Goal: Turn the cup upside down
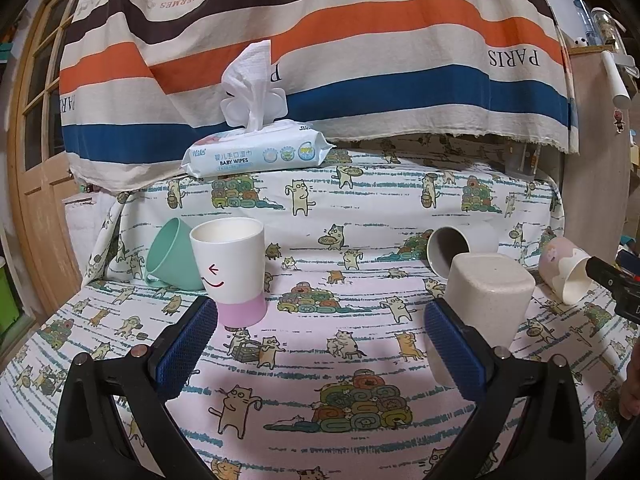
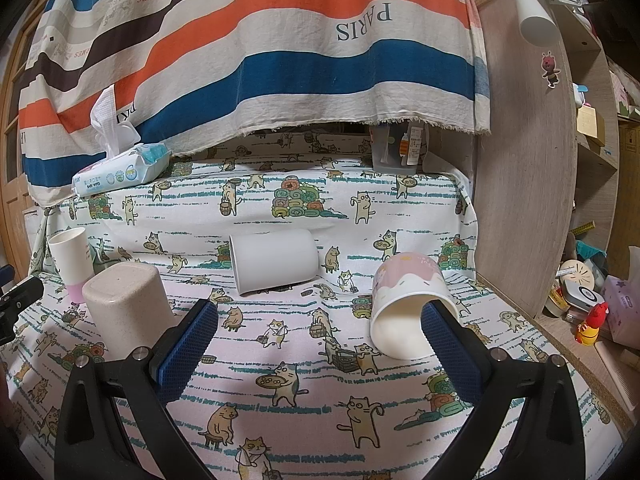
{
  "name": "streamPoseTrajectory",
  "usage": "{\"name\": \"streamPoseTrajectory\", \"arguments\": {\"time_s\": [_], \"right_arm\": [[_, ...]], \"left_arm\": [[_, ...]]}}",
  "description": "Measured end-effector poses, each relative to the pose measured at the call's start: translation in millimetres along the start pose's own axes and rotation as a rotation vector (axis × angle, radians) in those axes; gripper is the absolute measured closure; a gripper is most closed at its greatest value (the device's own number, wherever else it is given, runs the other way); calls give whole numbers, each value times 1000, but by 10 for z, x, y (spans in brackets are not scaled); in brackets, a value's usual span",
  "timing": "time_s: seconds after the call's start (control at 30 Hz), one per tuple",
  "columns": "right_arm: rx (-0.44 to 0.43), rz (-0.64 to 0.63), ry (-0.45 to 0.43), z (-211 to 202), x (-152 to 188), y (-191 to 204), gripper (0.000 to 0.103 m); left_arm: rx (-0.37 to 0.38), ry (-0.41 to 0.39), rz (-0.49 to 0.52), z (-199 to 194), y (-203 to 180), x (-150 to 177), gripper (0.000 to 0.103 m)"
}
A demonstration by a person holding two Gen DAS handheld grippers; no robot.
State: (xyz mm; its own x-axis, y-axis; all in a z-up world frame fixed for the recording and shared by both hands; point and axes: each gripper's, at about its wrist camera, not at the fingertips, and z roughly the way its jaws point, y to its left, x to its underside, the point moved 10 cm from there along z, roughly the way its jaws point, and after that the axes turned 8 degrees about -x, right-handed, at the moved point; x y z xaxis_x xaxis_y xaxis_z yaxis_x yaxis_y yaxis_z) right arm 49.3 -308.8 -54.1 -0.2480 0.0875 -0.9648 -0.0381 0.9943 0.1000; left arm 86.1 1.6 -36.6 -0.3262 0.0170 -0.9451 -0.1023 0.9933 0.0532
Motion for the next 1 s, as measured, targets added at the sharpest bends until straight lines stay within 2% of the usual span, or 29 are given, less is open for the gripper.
{"name": "streamPoseTrajectory", "arguments": {"time_s": [1.0], "right_arm": [[0, -1, 1, 5, 0, -2, 1]], "left_arm": [[-4, -2, -1, -21, -1, -14, 0]]}}
